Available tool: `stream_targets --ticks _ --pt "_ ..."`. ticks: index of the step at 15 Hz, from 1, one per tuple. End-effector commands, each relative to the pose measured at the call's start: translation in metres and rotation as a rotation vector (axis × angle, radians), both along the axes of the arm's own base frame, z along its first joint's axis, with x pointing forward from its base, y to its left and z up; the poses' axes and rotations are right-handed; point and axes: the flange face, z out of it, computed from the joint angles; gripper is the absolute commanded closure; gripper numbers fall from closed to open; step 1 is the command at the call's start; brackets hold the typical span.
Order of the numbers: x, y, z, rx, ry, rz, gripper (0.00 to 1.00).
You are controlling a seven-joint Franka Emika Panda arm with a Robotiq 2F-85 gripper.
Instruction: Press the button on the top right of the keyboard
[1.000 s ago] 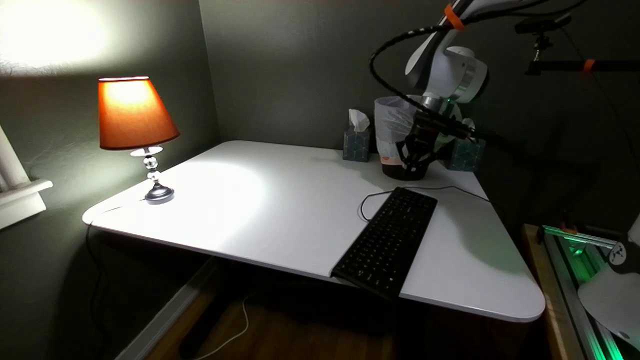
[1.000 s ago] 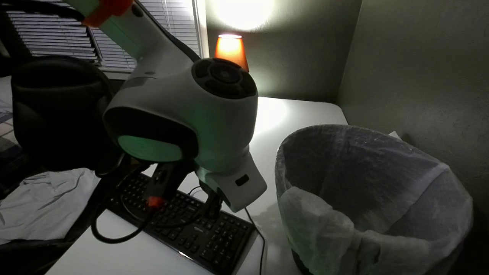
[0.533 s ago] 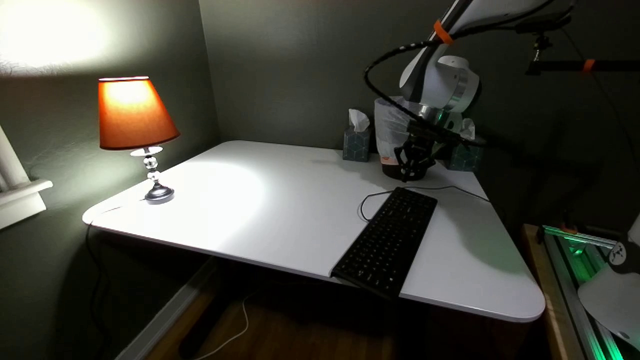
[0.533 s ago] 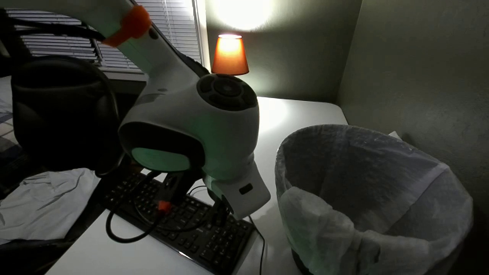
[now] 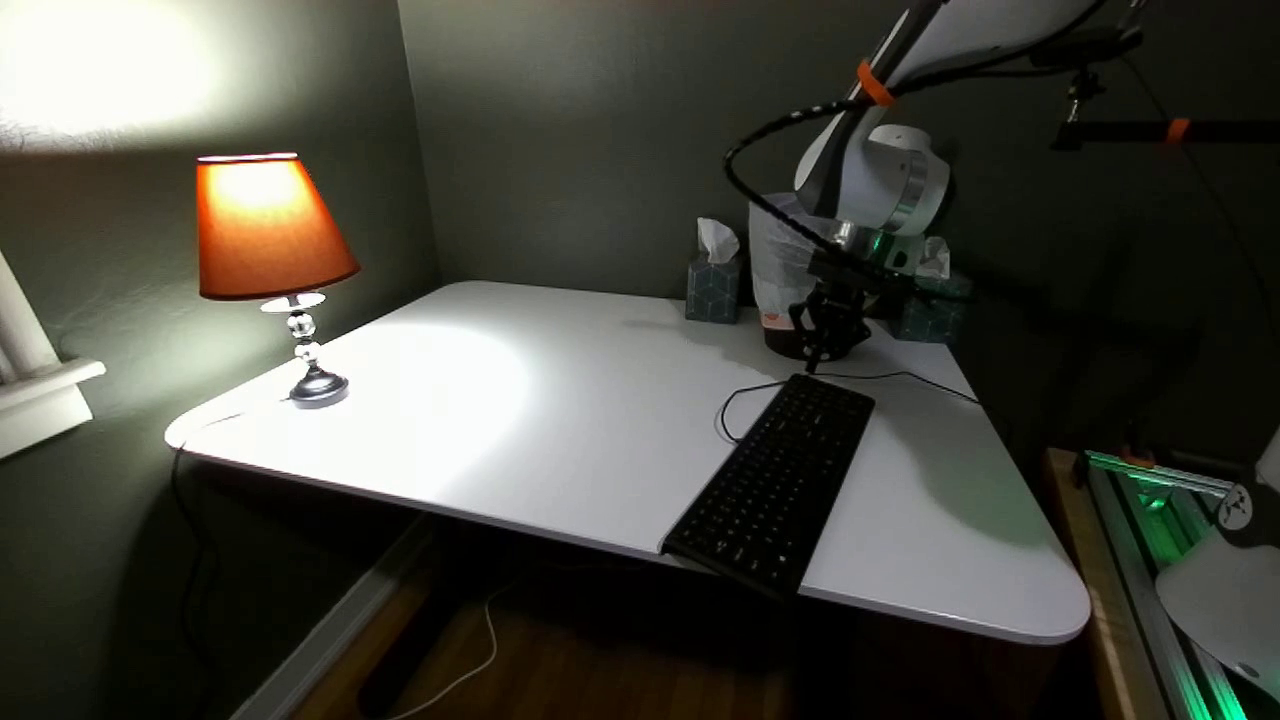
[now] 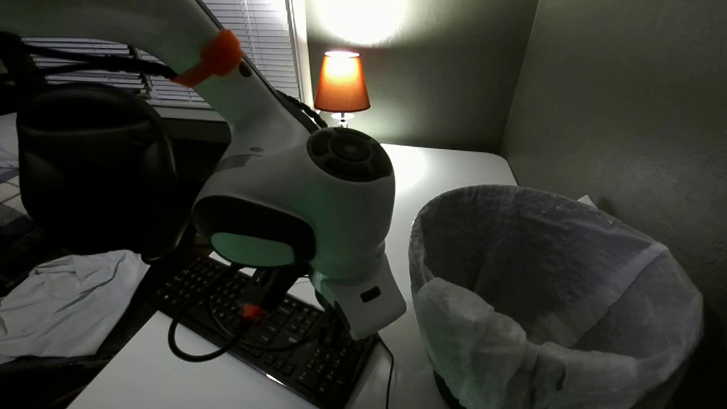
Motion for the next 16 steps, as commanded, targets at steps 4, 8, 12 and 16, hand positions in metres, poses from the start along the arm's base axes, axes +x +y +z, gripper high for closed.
stream_targets --ticks 4,8,12,16 --pt "0.001 -0.011 -0.012 -0.003 0.016 -0.069 1.0" --pt "0.001 -0.014 -0.017 0.004 0.029 -0.082 1.0" --pt "0.001 -0.017 -0.021 0.008 0.035 -0.082 1.0" --pt "0.0 -0.019 -0.025 0.019 0.04 -0.078 1.0"
